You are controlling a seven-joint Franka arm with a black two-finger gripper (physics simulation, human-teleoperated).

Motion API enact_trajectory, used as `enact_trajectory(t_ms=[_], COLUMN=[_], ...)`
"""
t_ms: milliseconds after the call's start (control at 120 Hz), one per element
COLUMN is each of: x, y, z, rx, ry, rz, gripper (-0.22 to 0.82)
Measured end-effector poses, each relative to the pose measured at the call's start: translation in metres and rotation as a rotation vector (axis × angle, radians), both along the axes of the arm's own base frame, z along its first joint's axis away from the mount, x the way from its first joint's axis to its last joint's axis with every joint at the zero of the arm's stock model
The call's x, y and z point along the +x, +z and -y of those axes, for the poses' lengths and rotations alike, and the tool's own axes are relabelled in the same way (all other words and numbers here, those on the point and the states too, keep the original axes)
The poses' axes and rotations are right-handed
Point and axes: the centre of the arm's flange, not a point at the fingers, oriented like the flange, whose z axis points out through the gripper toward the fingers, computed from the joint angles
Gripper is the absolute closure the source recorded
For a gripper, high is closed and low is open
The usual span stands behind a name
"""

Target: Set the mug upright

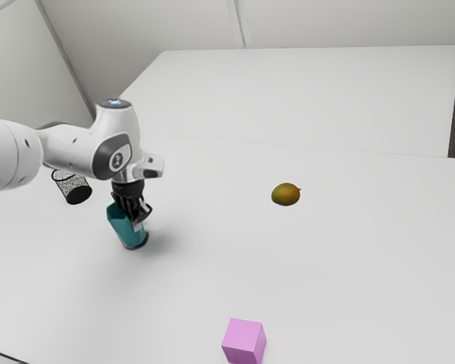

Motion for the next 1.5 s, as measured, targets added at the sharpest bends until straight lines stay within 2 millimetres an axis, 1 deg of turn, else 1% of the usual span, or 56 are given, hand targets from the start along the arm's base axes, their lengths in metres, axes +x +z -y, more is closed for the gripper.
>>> enact_trajectory(t_ms=[92, 183, 350, 400, 458, 533, 617, 825, 1008, 1167, 1317, 1417, 1500], x=[0.001, 0.001, 0.001, 0.002, 0.002, 0.003, 0.005, 0.009, 0.009, 0.010, 0.020, 0.021, 0.021], y=[-0.007, -0.008, -0.008, -0.008, -0.007, -0.003, 0.004, 0.028, 0.064, 0.107, 0.167, 0.197, 0.226], z=[-0.001, -0.001, -0.001, -0.001, -0.001, -0.001, -0.001, 0.000, -0.006, -0.014, -0.023, -0.028, -0.031], rx=[0.002, 0.004, -0.001, -0.001, -0.002, -0.003, -0.005, -0.020, -0.050, -0.075, -0.075, -0.074, -0.072], ry=[0.013, 0.024, 0.036, 0.039, 0.040, 0.042, 0.043, 0.049, 0.070, 0.091, 0.108, 0.119, 0.124], rz=[-0.004, -0.001, 0.003, 0.005, 0.009, 0.017, 0.031, 0.079, 0.144, 0.209, 0.269, 0.281, 0.299], gripper=[0.78, 0.78, 0.41, 0.32, 0.25, 0.17, 0.12, 0.04, 0.02, 0.01, 0.00, 0.00, 0.00])
